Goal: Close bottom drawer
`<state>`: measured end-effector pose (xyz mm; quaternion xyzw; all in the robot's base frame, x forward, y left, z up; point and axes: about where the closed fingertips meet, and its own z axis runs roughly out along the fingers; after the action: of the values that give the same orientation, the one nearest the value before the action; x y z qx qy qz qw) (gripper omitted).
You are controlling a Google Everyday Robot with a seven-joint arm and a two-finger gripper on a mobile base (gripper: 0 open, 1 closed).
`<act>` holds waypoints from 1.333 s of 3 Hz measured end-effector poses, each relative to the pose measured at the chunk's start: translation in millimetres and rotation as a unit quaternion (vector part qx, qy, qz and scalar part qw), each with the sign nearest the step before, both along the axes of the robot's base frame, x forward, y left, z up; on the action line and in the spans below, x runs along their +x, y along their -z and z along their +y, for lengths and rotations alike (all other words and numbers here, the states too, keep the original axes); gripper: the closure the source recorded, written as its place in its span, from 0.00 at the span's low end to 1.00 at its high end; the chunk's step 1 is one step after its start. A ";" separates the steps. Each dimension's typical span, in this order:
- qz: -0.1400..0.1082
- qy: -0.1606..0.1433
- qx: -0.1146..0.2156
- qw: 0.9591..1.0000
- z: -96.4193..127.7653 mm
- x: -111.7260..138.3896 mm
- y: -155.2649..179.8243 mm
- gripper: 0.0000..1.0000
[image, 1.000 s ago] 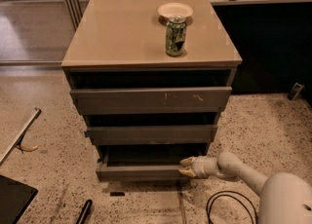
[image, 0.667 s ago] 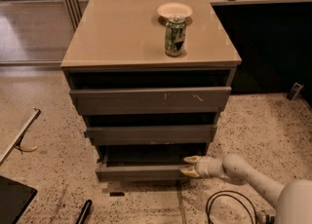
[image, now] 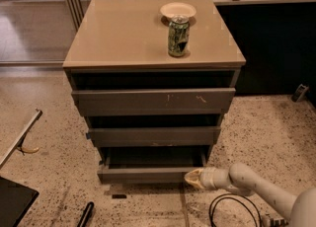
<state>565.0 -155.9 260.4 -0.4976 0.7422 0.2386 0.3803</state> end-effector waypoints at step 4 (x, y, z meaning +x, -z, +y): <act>0.067 -0.003 -0.006 0.998 16.7 47.2 54.0 1.00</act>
Offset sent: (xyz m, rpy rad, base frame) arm 0.0175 0.0093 -0.0711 0.0075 0.2125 0.0272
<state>612.2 -139.2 206.4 -0.4847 0.7661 0.2683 0.3258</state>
